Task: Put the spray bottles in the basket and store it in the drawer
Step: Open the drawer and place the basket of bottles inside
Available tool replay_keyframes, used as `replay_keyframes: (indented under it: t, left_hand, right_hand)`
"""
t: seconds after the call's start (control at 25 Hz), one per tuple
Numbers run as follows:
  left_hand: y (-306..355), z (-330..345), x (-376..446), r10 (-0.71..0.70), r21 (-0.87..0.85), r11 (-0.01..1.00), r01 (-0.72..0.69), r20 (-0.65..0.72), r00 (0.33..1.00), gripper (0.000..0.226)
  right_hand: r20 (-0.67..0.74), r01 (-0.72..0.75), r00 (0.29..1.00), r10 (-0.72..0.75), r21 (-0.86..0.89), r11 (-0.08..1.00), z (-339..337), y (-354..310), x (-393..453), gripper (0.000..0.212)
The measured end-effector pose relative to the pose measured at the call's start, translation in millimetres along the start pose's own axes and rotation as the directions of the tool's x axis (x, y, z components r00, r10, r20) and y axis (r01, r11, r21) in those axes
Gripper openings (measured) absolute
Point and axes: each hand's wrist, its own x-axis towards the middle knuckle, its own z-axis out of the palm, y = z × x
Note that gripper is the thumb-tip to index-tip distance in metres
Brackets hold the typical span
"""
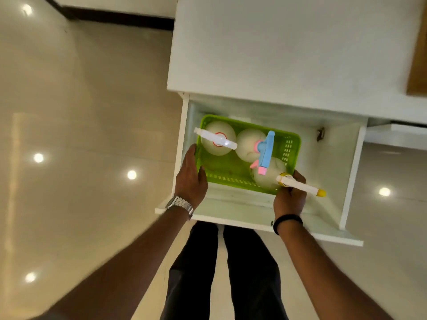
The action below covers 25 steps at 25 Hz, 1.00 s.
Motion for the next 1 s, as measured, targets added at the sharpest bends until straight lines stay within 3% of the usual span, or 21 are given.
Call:
replay_keyframes:
  t: [0.24, 0.4, 0.8, 0.92, 1.0]
  left_hand:
    - [-54, 32, 22, -0.212, 0.058, 0.977, 0.204, 0.285, 0.935, 0.083]
    - [-83, 68, 33, -0.366, 0.054, 0.928, 0.369, 0.327, 0.871, 0.087]
    - [-103, 90, 52, -0.493, -0.002, 0.850, 0.527, 0.350, 0.796, 0.085]
    - [-101, 83, 51, -0.532, 0.213, 0.847, 0.488, 0.328, 0.781, 0.076]
    - [-99, 79, 47, -0.532, 0.361, 0.831, 0.423, 0.298, 0.792, 0.064]
  right_hand:
    - [0.142, -0.118, 0.981, 0.135, -0.125, 0.985, 32, 52, 28, 0.027]
    - [0.138, -0.259, 0.954, 0.267, -0.071, 0.963, 59, 88, 48, 0.023]
    - [0.161, -0.312, 0.935, 0.317, -0.056, 0.948, 91, 108, 53, 0.039]
    - [0.239, -0.240, 0.934, 0.265, -0.129, 0.962, 91, 107, 52, 0.039]
    - [0.270, -0.266, 0.919, 0.287, -0.114, 0.957, 90, 107, 51, 0.039]
